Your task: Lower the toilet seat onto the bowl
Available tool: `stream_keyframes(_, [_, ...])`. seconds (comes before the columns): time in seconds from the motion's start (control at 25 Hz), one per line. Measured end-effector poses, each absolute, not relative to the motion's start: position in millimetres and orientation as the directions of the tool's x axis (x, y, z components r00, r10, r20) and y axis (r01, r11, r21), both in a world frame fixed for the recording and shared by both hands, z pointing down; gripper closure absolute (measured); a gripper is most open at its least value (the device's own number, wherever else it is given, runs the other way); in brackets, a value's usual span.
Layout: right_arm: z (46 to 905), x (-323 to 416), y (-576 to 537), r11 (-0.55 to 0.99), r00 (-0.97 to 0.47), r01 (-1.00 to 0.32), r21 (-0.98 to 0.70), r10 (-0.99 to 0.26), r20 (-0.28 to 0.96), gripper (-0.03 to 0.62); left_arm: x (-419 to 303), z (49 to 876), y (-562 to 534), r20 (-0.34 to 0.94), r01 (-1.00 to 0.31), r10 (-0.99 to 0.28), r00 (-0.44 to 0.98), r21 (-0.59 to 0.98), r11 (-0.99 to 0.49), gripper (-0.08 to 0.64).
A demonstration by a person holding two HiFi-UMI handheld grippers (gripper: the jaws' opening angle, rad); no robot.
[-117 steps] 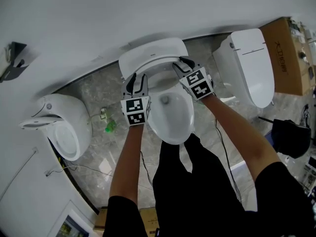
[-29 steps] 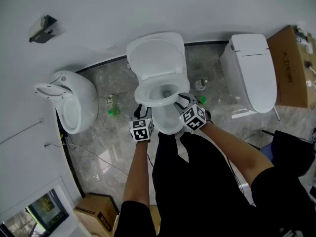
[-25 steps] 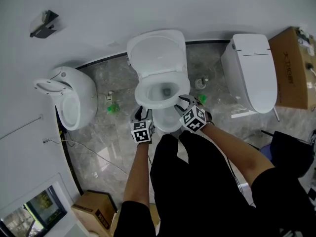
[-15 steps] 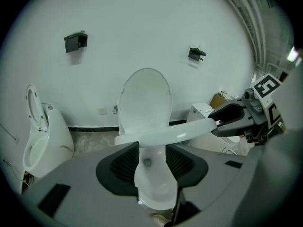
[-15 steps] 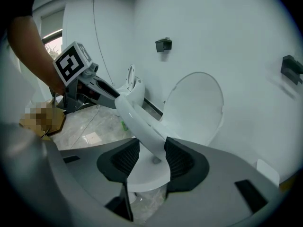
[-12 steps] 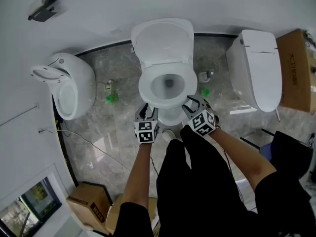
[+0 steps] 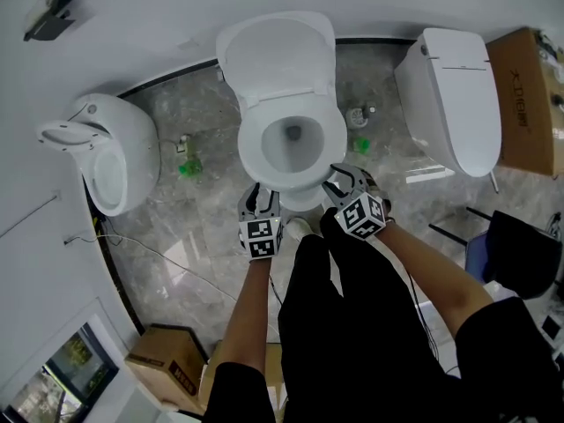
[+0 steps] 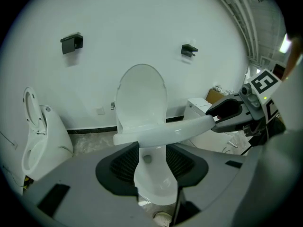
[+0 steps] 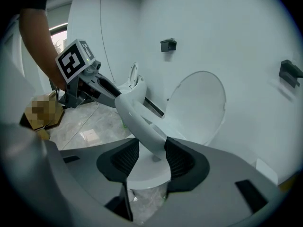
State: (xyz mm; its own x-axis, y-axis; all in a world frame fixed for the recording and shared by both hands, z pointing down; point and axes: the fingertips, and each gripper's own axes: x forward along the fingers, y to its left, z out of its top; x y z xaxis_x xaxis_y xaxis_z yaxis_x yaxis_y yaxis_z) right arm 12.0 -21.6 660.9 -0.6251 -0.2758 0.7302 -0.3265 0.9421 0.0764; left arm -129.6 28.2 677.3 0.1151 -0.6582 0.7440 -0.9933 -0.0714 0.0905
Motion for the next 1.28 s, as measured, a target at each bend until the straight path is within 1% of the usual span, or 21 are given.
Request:
stream_keyframes(0.48, [688,20,7,0.942,-0.604,-0.321,0.100,-0.285,0.744,0.399,-120,706,56,0.768,-0.990,-0.625,0.141,0.088,-0.114,0.380])
stream_keyframes(0.76, [702,23,21,0.957,-0.612,-0.279,0.078,-0.239,0.754,0.391,-117,723,70,0.790,-0.985,-0.592,0.159,0.084,-0.152,0.376])
stream_keyframes(1.28, [729,29,41,0.968,-0.585,-0.243,0.068,-0.202,0.786,0.382,-111,754,90,0.820,-0.976,-0.545,0.175,0.070,-0.208,0.368])
